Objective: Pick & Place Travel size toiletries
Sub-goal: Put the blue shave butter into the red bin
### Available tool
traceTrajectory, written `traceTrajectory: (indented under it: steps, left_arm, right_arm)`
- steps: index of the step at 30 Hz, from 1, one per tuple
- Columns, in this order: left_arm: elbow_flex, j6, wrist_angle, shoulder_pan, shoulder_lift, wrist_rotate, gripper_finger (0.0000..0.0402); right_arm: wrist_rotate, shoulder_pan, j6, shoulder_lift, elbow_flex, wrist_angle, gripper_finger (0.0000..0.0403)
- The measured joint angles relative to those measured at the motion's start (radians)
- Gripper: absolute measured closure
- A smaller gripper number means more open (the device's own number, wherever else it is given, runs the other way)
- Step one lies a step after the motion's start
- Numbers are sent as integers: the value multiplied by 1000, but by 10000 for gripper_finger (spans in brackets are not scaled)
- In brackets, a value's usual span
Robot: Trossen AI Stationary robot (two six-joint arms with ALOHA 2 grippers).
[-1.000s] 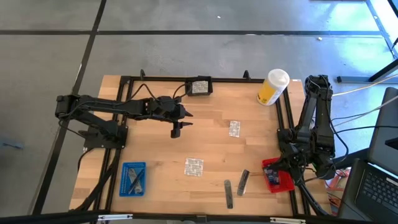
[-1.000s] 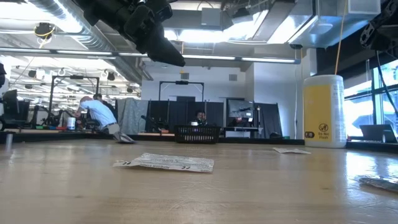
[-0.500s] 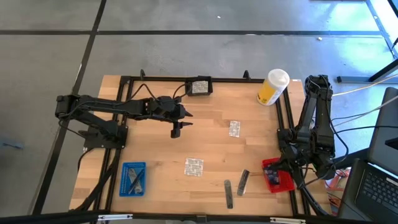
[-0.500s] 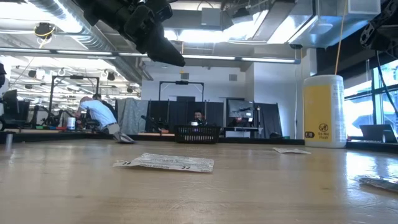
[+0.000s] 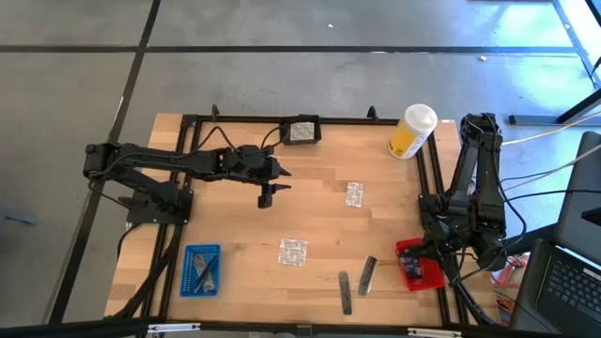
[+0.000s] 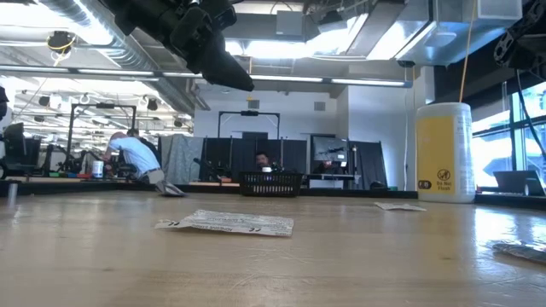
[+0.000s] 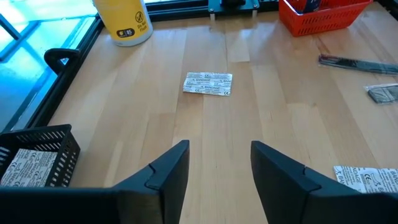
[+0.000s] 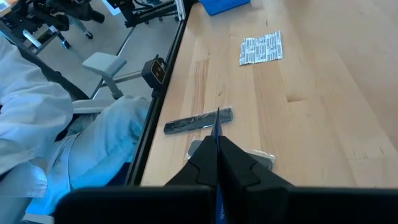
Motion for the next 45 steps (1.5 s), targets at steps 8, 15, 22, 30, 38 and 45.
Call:
traceTrajectory:
  steps: [8, 15, 22, 30, 38, 45]
  left_arm:
    - [0, 0, 0, 0, 0, 0, 237]
    - [0, 0, 0, 0, 0, 0, 237]
    - [0, 0, 0, 0, 0, 0, 236]
    - [0, 0, 0, 0, 0, 0, 236]
    - [0, 0, 0, 0, 0, 0, 236]
    - [0, 0, 0, 0, 0, 0, 238]
  right_arm:
    - [4, 0, -7, 0, 0, 0, 403]
    - [17, 0, 5, 0, 0, 0, 403]
    - [-16, 0, 147, 0, 0, 46, 403]
    - [-132, 0, 371, 0, 0, 68, 403]
    - [-285, 0, 683, 0, 1, 15, 403]
    - [-344, 0, 840, 3, 30, -174, 403]
